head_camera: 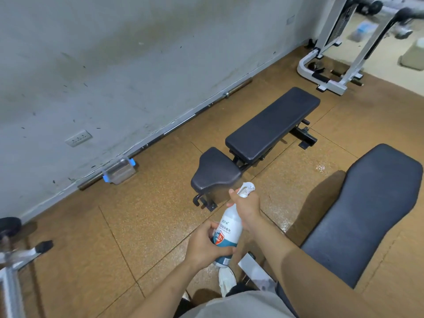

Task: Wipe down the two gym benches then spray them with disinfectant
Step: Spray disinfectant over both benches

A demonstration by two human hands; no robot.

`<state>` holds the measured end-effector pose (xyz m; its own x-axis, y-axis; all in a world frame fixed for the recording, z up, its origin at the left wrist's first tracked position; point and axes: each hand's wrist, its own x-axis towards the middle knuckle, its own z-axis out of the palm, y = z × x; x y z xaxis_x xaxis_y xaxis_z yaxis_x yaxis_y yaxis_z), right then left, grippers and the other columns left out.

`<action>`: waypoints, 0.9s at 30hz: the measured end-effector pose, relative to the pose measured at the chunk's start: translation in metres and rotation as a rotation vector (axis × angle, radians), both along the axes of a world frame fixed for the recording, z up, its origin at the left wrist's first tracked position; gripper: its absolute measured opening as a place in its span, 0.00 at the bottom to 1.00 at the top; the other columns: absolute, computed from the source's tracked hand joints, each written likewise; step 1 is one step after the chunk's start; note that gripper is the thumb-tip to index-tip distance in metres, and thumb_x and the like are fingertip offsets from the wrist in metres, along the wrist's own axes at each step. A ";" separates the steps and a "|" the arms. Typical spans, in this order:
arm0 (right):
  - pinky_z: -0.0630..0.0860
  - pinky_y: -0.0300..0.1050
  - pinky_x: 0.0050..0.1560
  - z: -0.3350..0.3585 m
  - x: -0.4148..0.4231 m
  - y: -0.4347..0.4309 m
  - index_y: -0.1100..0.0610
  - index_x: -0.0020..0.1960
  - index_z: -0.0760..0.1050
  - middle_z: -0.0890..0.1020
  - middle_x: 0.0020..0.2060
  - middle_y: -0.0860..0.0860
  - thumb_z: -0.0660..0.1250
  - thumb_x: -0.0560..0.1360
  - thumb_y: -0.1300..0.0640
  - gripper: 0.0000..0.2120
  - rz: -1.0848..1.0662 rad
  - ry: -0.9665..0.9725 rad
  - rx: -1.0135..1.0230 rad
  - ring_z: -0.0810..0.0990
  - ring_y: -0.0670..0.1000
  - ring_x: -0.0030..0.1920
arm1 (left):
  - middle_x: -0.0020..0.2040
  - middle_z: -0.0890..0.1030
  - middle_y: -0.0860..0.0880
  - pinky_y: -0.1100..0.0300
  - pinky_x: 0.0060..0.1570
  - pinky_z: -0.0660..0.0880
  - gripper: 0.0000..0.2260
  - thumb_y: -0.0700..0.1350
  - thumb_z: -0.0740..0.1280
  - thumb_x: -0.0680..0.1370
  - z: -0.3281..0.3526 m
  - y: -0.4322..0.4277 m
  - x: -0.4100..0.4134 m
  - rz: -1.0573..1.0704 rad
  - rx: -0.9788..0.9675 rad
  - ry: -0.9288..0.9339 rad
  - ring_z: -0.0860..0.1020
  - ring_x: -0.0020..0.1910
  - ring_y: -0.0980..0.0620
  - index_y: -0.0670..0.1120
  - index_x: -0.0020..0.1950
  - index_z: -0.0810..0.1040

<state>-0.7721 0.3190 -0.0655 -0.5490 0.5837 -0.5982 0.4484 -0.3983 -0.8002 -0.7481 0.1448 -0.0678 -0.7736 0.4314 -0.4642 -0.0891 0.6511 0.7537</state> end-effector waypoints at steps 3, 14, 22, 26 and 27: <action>0.79 0.46 0.38 -0.014 -0.023 -0.001 0.62 0.46 0.75 0.85 0.40 0.62 0.75 0.76 0.59 0.09 -0.048 -0.062 0.027 0.83 0.50 0.27 | 0.49 0.83 0.59 0.62 0.43 0.83 0.29 0.58 0.84 0.57 -0.011 -0.003 -0.032 -0.055 -0.020 -0.040 0.83 0.45 0.61 0.57 0.52 0.76; 0.84 0.55 0.46 -0.019 -0.119 -0.030 0.64 0.50 0.76 0.85 0.37 0.58 0.75 0.75 0.55 0.14 -0.390 -0.201 0.125 0.85 0.57 0.37 | 0.47 0.87 0.56 0.45 0.51 0.84 0.29 0.56 0.85 0.52 -0.026 -0.029 -0.189 -0.319 0.077 -0.205 0.86 0.46 0.55 0.56 0.50 0.80; 0.83 0.53 0.41 0.010 -0.220 -0.107 0.58 0.47 0.73 0.85 0.30 0.53 0.74 0.77 0.53 0.12 -0.395 -0.151 0.135 0.85 0.55 0.33 | 0.51 0.85 0.59 0.59 0.50 0.83 0.31 0.56 0.85 0.58 -0.017 -0.107 -0.300 -0.370 0.169 -0.180 0.83 0.48 0.64 0.54 0.58 0.79; 0.83 0.48 0.34 0.018 -0.291 -0.157 0.58 0.46 0.73 0.84 0.36 0.57 0.72 0.77 0.52 0.12 -0.272 -0.167 0.169 0.85 0.54 0.32 | 0.56 0.83 0.61 0.62 0.50 0.83 0.37 0.60 0.84 0.57 -0.019 -0.157 -0.345 -0.250 0.164 -0.167 0.82 0.52 0.63 0.56 0.62 0.76; 0.84 0.52 0.38 0.018 -0.309 -0.168 0.58 0.46 0.73 0.84 0.37 0.57 0.73 0.77 0.51 0.13 -0.206 -0.171 0.183 0.86 0.56 0.35 | 0.57 0.82 0.61 0.62 0.50 0.82 0.38 0.61 0.83 0.56 -0.019 -0.169 -0.357 -0.206 0.165 -0.172 0.82 0.53 0.63 0.57 0.63 0.75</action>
